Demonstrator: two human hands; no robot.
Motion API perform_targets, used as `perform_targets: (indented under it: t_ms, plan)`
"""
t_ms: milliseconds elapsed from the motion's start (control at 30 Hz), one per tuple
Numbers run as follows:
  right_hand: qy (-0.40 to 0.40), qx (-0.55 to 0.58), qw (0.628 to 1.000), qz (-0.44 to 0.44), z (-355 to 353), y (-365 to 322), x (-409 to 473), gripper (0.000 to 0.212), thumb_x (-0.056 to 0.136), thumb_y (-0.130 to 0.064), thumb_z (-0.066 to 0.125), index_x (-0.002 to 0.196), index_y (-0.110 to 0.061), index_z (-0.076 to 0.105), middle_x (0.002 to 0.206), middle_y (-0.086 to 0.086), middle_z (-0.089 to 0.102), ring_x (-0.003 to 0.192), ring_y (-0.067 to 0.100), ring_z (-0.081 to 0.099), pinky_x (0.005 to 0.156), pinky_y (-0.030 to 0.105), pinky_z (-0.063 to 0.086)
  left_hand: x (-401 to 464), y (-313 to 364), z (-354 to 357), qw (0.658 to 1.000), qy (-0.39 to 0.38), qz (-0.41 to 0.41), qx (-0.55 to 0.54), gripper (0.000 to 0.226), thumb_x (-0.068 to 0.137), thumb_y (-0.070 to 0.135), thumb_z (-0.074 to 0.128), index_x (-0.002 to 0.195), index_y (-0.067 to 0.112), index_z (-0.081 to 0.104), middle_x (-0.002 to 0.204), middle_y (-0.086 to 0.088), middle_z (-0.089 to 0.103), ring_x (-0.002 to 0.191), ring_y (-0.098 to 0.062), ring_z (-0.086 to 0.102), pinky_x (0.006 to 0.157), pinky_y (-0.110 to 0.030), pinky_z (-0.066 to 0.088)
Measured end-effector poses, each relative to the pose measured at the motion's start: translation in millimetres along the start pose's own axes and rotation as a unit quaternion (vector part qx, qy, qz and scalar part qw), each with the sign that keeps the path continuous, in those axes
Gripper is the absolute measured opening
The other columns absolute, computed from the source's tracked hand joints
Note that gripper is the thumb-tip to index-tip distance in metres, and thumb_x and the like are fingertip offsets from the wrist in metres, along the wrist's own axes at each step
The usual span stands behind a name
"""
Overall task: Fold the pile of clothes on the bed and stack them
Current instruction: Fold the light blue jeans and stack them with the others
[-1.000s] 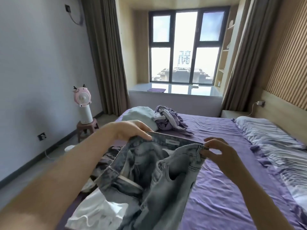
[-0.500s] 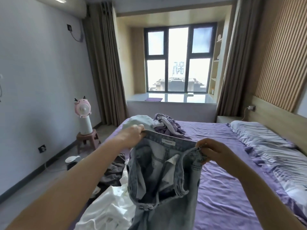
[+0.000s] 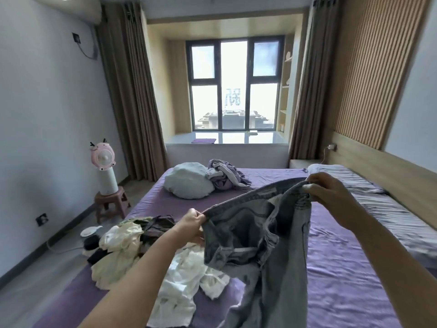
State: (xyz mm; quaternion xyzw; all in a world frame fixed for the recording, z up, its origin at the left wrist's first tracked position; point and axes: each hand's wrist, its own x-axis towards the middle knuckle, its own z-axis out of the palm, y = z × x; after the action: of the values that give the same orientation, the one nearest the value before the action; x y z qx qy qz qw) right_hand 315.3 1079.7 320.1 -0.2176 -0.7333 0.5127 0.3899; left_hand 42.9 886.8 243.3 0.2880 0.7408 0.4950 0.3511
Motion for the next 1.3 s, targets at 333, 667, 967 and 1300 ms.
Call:
perform_targets:
  t_ms: [333, 667, 967, 1300]
  plan:
    - [0.145, -0.312, 0.935, -0.087, -74, -21, -49, 0.028, 0.078, -0.009, 0.075, 0.074, -0.009, 0.048, 0.063, 0.004, 0.046, 0.061, 0.021, 0.04, 0.054, 0.031, 0.033, -21, 85, 29, 0.923, -0.034, 0.148, -0.353, 0.013, 0.092, -0.006, 0.047, 0.096, 0.005, 0.054, 0.09, -0.02, 0.06, 0.075, -0.028, 0.066, 0.058, -0.033, 0.059]
    - [0.195, -0.301, 0.925, -0.125, -155, -81, -30, 0.027, 0.082, -0.016, 0.073, 0.08, -0.012, 0.046, 0.068, 0.002, 0.045, 0.063, 0.019, 0.041, 0.055, 0.028, 0.035, -41, 162, 64, 0.895, 0.084, 0.385, 0.21, 0.119, 0.066, 0.03, 0.087, 0.151, 0.035, 0.004, 0.121, 0.014, 0.042, 0.11, -0.005, 0.044, 0.092, -0.023, 0.037]
    - [0.096, -0.226, 0.964, -0.1, -230, -120, -15, 0.006, 0.08, -0.009, 0.074, 0.082, -0.012, 0.069, 0.068, 0.0, 0.063, 0.063, 0.011, 0.057, 0.047, 0.01, 0.043, -65, 218, 129, 0.864, 0.262, 0.383, 0.196, 0.044, 0.076, 0.035, 0.079, 0.067, 0.017, 0.04, 0.068, 0.004, 0.047, 0.061, -0.006, 0.041, 0.052, -0.017, 0.031]
    - [0.116, -0.188, 0.969, -0.114, -290, -82, -19, 0.01, 0.09, -0.02, 0.063, 0.092, -0.016, 0.054, 0.086, 0.002, 0.055, 0.084, 0.023, 0.053, 0.069, 0.034, 0.047, -93, 231, 188, 0.798, 0.344, 0.399, 0.292, 0.035, 0.096, 0.043, 0.051, 0.086, 0.009, 0.055, 0.077, -0.009, 0.058, 0.075, -0.026, 0.052, 0.06, -0.033, 0.035]
